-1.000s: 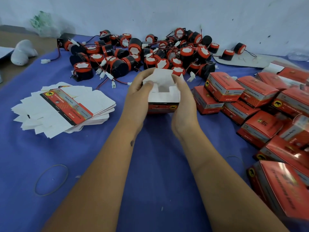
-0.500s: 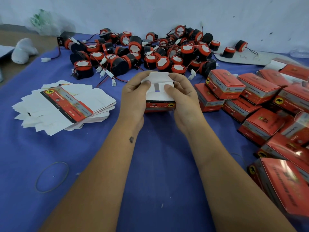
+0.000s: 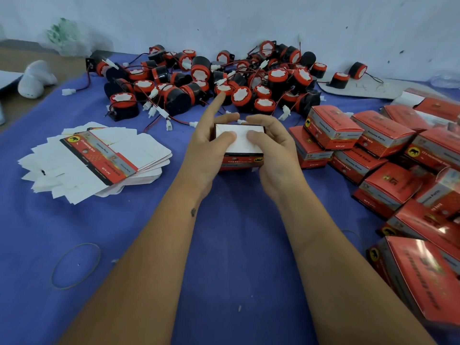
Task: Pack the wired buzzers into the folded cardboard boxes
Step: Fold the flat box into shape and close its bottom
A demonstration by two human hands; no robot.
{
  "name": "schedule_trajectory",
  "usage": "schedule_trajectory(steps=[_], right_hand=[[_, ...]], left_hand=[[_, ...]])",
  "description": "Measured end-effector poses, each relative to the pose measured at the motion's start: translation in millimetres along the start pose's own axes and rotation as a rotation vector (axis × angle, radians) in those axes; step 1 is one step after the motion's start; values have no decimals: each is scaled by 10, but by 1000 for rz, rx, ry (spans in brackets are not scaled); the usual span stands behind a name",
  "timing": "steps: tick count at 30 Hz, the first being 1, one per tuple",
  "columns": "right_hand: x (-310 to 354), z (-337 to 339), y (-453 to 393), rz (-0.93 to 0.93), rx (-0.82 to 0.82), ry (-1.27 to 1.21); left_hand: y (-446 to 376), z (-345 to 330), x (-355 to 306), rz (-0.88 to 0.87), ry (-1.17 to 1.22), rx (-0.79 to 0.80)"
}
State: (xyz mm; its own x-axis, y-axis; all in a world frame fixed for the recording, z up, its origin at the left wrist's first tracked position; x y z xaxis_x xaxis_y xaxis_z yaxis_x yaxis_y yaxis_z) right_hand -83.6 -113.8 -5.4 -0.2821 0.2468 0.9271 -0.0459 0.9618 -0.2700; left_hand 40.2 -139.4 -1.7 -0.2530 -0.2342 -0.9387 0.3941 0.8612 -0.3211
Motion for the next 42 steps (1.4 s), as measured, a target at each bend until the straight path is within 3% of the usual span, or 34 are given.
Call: schedule_trajectory(steps=[9, 13, 15, 17, 19, 24, 27, 31, 36, 42], right_hand=[[86, 85, 19, 16, -83, 299], [-124, 112, 29, -124, -165, 124], [-212, 174, 35, -217, -219, 199], [-235, 197, 25, -280, -191, 413], [-234, 189, 55, -339, -163, 443], [-149, 43, 1, -197, -81, 233], [-61, -79, -35, -58, 16, 371], [-66, -44, -150, -8, 13, 293], [-174, 362, -502, -113, -183, 551], [-16, 616, -1157, -142, -205, 1083]], left_hand=[[0, 52, -42, -3, -111, -32], [13, 54, 66, 98, 91, -79], [13, 157, 117, 153, -91, -159], [-9, 231, 116, 214, -429, -157], [57, 393, 81, 257, -652, -225], [60, 434, 178, 351, -413, -141], [67, 323, 231, 342, -261, -82], [61, 464, 239, 251, -203, -308], [98, 626, 207, 162, -156, -519], [32, 692, 342, 187, -150, -524]])
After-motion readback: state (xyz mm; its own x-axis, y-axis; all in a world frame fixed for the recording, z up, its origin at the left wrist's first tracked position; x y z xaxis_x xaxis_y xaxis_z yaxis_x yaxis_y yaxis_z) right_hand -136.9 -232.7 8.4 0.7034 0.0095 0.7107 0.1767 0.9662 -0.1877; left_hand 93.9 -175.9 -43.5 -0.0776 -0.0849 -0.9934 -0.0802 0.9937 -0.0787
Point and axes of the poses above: each hand's wrist, its own y-axis away from the middle knuckle, its own z-axis out of the back of the hand, x = y × z, the point moved 10 cm from there along -y, towards the middle knuckle, and after that the axes turned 14 degrees about x, right-handed, at the moved point
